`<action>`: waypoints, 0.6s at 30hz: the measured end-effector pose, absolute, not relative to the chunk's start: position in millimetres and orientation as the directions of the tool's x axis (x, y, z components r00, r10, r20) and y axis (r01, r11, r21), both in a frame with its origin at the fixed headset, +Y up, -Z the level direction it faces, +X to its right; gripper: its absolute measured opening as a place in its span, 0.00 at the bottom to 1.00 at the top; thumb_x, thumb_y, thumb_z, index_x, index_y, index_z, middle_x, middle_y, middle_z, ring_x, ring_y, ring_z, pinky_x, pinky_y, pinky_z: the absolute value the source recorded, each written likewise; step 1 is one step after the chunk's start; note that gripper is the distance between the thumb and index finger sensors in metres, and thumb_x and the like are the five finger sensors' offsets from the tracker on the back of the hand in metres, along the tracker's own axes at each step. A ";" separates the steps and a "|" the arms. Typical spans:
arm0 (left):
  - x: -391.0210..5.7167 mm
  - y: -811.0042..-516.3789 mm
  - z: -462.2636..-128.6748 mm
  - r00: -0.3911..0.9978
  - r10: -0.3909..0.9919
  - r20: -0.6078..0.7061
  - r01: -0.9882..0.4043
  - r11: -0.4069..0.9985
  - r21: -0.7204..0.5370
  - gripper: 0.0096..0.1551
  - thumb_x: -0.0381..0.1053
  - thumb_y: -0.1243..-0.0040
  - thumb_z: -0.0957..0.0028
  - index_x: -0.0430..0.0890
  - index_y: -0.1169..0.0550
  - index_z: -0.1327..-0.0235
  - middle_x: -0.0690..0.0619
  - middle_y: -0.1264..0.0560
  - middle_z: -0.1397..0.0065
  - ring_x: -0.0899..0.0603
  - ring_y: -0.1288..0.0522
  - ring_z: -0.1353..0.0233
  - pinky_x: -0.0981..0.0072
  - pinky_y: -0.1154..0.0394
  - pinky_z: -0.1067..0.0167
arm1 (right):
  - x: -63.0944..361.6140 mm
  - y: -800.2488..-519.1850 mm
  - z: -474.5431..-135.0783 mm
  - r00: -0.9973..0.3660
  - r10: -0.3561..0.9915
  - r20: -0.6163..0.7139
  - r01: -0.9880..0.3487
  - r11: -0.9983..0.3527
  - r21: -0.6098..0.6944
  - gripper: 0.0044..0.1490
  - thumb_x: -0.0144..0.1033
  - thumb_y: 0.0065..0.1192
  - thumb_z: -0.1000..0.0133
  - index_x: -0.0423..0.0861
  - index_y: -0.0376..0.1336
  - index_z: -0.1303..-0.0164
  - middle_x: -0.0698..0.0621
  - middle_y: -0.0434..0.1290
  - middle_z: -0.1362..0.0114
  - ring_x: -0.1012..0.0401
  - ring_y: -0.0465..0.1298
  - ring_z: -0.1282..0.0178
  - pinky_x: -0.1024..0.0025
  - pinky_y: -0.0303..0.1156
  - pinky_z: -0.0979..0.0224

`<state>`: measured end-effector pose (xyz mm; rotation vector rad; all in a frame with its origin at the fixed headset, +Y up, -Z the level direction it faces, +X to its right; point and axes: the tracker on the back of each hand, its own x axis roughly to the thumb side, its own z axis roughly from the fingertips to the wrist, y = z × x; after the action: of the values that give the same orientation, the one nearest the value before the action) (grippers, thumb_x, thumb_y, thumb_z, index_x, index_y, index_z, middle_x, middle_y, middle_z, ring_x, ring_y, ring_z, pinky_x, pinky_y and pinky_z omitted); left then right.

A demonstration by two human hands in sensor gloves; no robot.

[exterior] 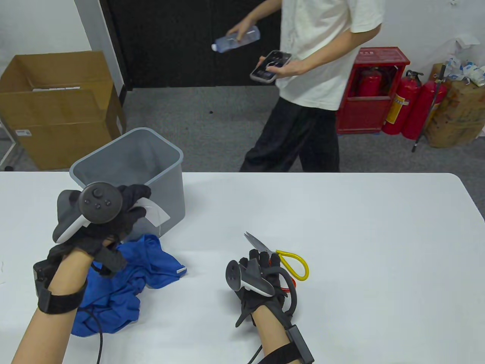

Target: Cut off the clothing tag with scissors

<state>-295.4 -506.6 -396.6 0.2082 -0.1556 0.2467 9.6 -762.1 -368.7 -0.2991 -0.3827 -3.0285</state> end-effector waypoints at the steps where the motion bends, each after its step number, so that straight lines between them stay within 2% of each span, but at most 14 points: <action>1: -297.4 -500.2 -402.1 0.966 0.219 0.138 -0.246 0.944 0.222 0.32 0.52 0.33 0.46 0.63 0.32 0.28 0.62 0.23 0.34 0.49 0.24 0.30 0.33 0.42 0.20 | 9.7 -761.9 -368.7 -0.978 -0.046 0.201 0.095 -0.966 0.239 0.50 0.58 0.48 0.48 0.46 0.41 0.22 0.37 0.39 0.16 0.36 0.44 0.19 0.30 0.31 0.29; 6: -307.8 -489.5 -427.9 0.975 0.221 -0.022 -0.204 0.932 0.298 0.33 0.52 0.33 0.45 0.63 0.32 0.27 0.62 0.24 0.33 0.49 0.24 0.29 0.34 0.41 0.20 | 9.8 -762.8 -369.5 -0.978 -0.036 0.203 0.085 -0.967 0.239 0.50 0.58 0.48 0.48 0.46 0.41 0.22 0.37 0.39 0.16 0.36 0.43 0.19 0.30 0.31 0.29; 10: -314.6 -493.7 -449.0 0.982 0.098 -0.164 -0.036 0.938 0.345 0.33 0.52 0.33 0.44 0.63 0.33 0.26 0.62 0.24 0.33 0.49 0.24 0.29 0.34 0.41 0.20 | 9.3 -765.3 -369.9 -0.977 -0.037 0.212 0.090 -0.965 0.247 0.50 0.58 0.48 0.48 0.46 0.41 0.22 0.37 0.39 0.16 0.36 0.43 0.19 0.30 0.31 0.29; 14: -321.6 -508.7 -467.3 0.974 0.082 -0.211 -0.018 0.957 0.290 0.32 0.52 0.33 0.45 0.62 0.32 0.27 0.62 0.23 0.33 0.48 0.24 0.30 0.34 0.41 0.21 | 9.4 -766.6 -370.1 -0.976 -0.034 0.213 0.089 -0.963 0.254 0.50 0.58 0.48 0.48 0.46 0.41 0.22 0.38 0.39 0.16 0.36 0.43 0.19 0.30 0.31 0.29; 18: -326.1 -521.9 -479.4 0.952 0.010 -0.307 0.077 0.960 0.270 0.32 0.52 0.33 0.45 0.61 0.31 0.27 0.61 0.23 0.34 0.48 0.23 0.31 0.34 0.39 0.21 | 9.6 -766.8 -369.9 -0.977 -0.029 0.213 0.085 -0.962 0.259 0.49 0.58 0.48 0.48 0.46 0.41 0.22 0.38 0.39 0.16 0.36 0.43 0.19 0.30 0.31 0.29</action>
<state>-326.1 -521.9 -479.4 0.2833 0.3112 -0.0342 9.6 -766.8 -369.9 -0.3209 -0.4152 -3.0384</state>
